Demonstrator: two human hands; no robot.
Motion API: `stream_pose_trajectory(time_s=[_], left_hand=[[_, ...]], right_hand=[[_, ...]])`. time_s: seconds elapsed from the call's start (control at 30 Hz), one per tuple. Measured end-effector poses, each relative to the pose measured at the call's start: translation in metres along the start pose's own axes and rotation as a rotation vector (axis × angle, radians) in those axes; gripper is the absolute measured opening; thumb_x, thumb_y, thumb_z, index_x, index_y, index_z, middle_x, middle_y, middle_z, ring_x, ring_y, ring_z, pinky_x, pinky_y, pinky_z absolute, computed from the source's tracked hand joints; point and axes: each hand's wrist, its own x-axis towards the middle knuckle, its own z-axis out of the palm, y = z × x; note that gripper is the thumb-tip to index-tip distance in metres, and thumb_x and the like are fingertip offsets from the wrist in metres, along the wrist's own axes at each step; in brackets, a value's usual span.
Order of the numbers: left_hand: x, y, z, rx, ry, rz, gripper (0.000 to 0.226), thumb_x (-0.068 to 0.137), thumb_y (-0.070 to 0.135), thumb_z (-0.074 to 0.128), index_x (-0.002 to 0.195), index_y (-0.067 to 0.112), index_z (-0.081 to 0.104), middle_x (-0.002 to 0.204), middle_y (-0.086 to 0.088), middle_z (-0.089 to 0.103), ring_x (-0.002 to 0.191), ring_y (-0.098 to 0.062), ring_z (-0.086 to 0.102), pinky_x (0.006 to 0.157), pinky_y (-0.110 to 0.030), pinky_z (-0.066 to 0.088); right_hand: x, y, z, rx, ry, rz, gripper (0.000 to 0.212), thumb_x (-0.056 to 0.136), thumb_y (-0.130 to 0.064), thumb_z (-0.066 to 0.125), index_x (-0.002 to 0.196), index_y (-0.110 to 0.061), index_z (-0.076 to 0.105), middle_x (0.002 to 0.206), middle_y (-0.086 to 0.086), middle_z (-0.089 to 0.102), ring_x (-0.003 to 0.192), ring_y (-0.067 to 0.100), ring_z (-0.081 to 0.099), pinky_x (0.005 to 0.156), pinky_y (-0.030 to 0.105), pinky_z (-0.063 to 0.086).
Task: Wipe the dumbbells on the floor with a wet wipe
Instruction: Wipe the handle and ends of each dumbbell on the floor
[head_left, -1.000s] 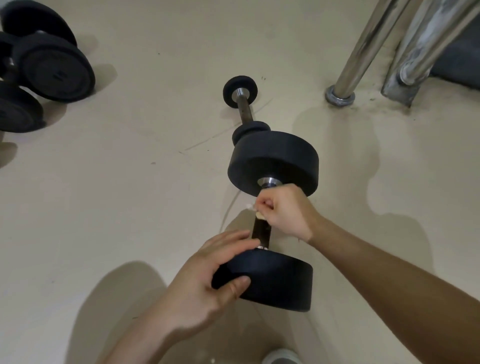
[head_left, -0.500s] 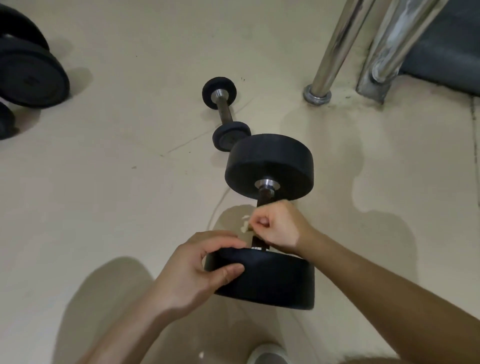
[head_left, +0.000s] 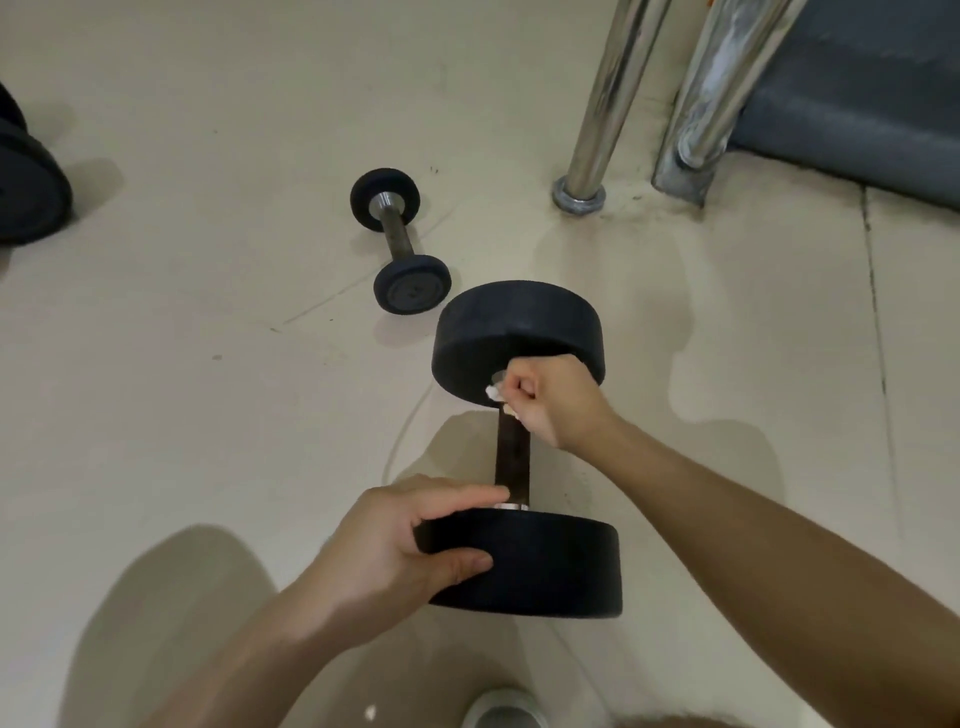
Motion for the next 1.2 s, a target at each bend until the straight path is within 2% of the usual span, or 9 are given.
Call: stream_pose_trajectory(time_s=[0.17, 0.27, 0.33, 0.5, 0.63, 0.8, 0.93, 1.03, 1.2], left_hand=[[-0.005, -0.007, 0.013, -0.035, 0.075, -0.009, 0.047, 0.072, 0.016, 0.081, 0.099, 0.052, 0.068, 0.114, 0.029, 0.057, 0.118, 0.002, 0.047, 0.099, -0.018, 0.033], [0.000, -0.004, 0.021, -0.050, 0.058, 0.025, 0.046, 0.081, 0.008, 0.072, 0.100, 0.049, 0.069, 0.109, 0.025, 0.057, 0.115, 0.000, 0.048, 0.094, -0.008, 0.031], [0.003, -0.002, 0.022, -0.021, 0.007, 0.067, 0.050, 0.085, 0.000, 0.065, 0.103, 0.046, 0.070, 0.109, 0.021, 0.058, 0.114, -0.003, 0.050, 0.093, -0.007, 0.032], [0.014, 0.006, 0.021, -0.199, -0.025, -0.061, 0.043, 0.077, -0.001, 0.073, 0.091, 0.040, 0.072, 0.098, 0.011, 0.070, 0.100, -0.006, 0.063, 0.088, -0.020, 0.046], [0.024, 0.011, 0.026, -0.202, -0.085, -0.086, 0.039, 0.076, -0.003, 0.075, 0.087, 0.034, 0.075, 0.098, 0.012, 0.072, 0.098, -0.005, 0.064, 0.091, -0.025, 0.049], [0.031, 0.007, 0.033, -0.077, -0.071, -0.049, 0.033, 0.070, 0.031, 0.078, 0.096, 0.048, 0.068, 0.098, 0.017, 0.062, 0.086, -0.004, 0.055, 0.079, -0.023, 0.043], [0.052, 0.013, 0.042, -0.140, -0.067, -0.078, 0.019, 0.075, 0.047, 0.075, 0.093, 0.042, 0.070, 0.092, 0.013, 0.064, 0.078, -0.006, 0.056, 0.073, -0.025, 0.045], [0.054, 0.016, 0.045, 0.000, -0.254, -0.089, 0.026, 0.067, 0.051, 0.076, 0.092, 0.047, 0.068, 0.096, 0.015, 0.063, 0.080, -0.004, 0.056, 0.074, -0.028, 0.046], [0.052, 0.023, 0.043, -0.079, -0.337, -0.126, 0.039, 0.067, 0.027, 0.080, 0.099, 0.048, 0.070, 0.103, 0.012, 0.063, 0.092, -0.020, 0.059, 0.083, -0.030, 0.047]], right_hand=[[-0.048, 0.004, 0.006, 0.139, -0.261, -0.125, 0.033, 0.085, -0.019, 0.065, 0.058, -0.031, 0.052, 0.050, -0.012, 0.044, 0.053, 0.006, 0.046, 0.059, 0.027, 0.047], [-0.021, 0.015, 0.000, 0.047, -0.056, -0.067, 0.019, 0.089, -0.022, 0.063, 0.070, -0.024, 0.061, 0.054, -0.015, 0.041, 0.056, 0.005, 0.043, 0.062, 0.025, 0.041], [-0.014, 0.018, -0.001, 0.063, 0.083, -0.006, 0.025, 0.091, -0.018, 0.059, 0.068, -0.022, 0.053, 0.056, -0.020, 0.037, 0.059, 0.005, 0.043, 0.065, 0.024, 0.039], [-0.061, 0.024, 0.004, 0.063, -0.273, -0.218, 0.033, 0.086, -0.022, 0.065, 0.061, -0.030, 0.044, 0.055, -0.010, 0.042, 0.056, 0.008, 0.044, 0.056, 0.023, 0.039], [-0.024, 0.032, -0.011, -0.081, -0.031, -0.083, 0.011, 0.092, -0.023, 0.056, 0.082, -0.017, 0.058, 0.065, -0.012, 0.047, 0.068, 0.017, 0.056, 0.061, 0.026, 0.045], [-0.054, 0.036, -0.006, 0.079, -0.233, -0.089, 0.016, 0.086, -0.020, 0.064, 0.070, -0.021, 0.060, 0.056, -0.010, 0.049, 0.056, 0.007, 0.049, 0.059, 0.026, 0.045], [-0.050, 0.048, -0.004, 0.092, 0.066, 0.050, 0.012, 0.090, -0.026, 0.059, 0.085, -0.020, 0.068, 0.062, -0.009, 0.056, 0.061, 0.008, 0.055, 0.062, 0.026, 0.049], [-0.051, 0.051, 0.000, 0.036, 0.152, 0.026, 0.009, 0.093, -0.027, 0.055, 0.090, -0.025, 0.063, 0.073, -0.008, 0.058, 0.069, 0.011, 0.057, 0.066, 0.030, 0.052], [-0.069, 0.065, -0.014, 0.036, -0.121, -0.093, 0.021, 0.085, -0.038, 0.066, 0.100, -0.026, 0.074, 0.096, -0.006, 0.061, 0.082, 0.010, 0.057, 0.076, 0.027, 0.051]])
